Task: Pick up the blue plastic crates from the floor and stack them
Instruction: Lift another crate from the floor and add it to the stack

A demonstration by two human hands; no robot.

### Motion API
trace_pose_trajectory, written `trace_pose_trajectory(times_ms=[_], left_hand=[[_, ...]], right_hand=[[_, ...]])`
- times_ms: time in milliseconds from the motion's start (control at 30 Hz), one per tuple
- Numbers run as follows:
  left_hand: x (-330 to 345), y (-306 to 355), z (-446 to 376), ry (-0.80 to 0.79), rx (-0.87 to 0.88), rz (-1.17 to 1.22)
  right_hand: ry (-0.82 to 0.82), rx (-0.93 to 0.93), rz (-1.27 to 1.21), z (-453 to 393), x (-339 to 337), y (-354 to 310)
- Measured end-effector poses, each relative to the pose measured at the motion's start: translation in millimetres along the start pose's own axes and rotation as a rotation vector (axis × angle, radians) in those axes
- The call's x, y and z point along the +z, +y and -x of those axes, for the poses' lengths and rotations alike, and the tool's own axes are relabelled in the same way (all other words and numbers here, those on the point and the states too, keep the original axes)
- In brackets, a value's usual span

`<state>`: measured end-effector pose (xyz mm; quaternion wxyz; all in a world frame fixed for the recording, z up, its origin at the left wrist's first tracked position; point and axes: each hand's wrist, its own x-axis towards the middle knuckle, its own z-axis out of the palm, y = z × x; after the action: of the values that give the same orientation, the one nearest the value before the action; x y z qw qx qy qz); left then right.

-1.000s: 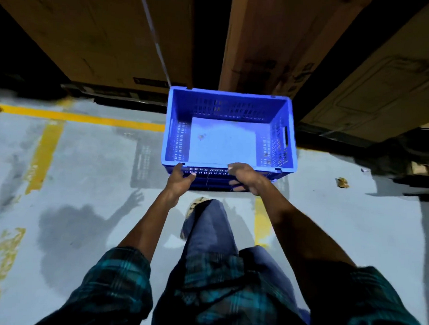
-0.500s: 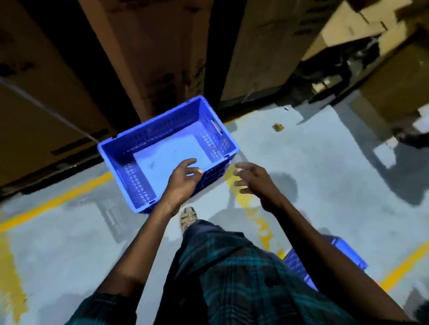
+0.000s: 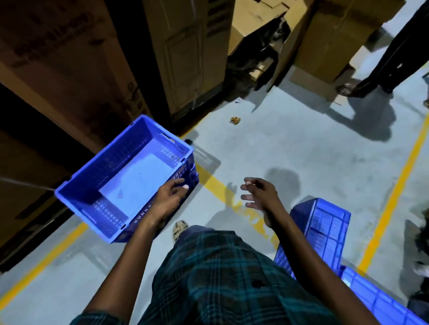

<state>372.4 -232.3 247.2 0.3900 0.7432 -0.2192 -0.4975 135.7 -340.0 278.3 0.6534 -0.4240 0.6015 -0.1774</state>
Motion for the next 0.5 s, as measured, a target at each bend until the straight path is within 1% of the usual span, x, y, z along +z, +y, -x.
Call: trace_pose_trajectory(times_ms=[167, 267, 333, 400, 467, 500], left_hand=[[10, -25, -8, -0.075, -0.109, -0.073], [15, -45, -27, -0.060, -0.163, -0.129], [22, -62, -39, -0.047, -0.204, -0.174], [27, -92, -56, 0.007, -0.242, -0.177], [35, -136, -83, 0.099, -0.275, -0.138], [38, -153, -90, 0.129, -0.327, -0.101]], right_hand=[[0.042, 0.044, -0.016, -15, 0, 17], [0.053, 0.077, -0.014, -43, 7, 34], [0.030, 0.096, 0.010, -62, 14, 50], [-0.034, 0.080, 0.096, -85, 29, 76], [-0.109, 0.119, 0.171, -121, 42, 109], [-0.140, 0.154, 0.215, -135, 47, 126]])
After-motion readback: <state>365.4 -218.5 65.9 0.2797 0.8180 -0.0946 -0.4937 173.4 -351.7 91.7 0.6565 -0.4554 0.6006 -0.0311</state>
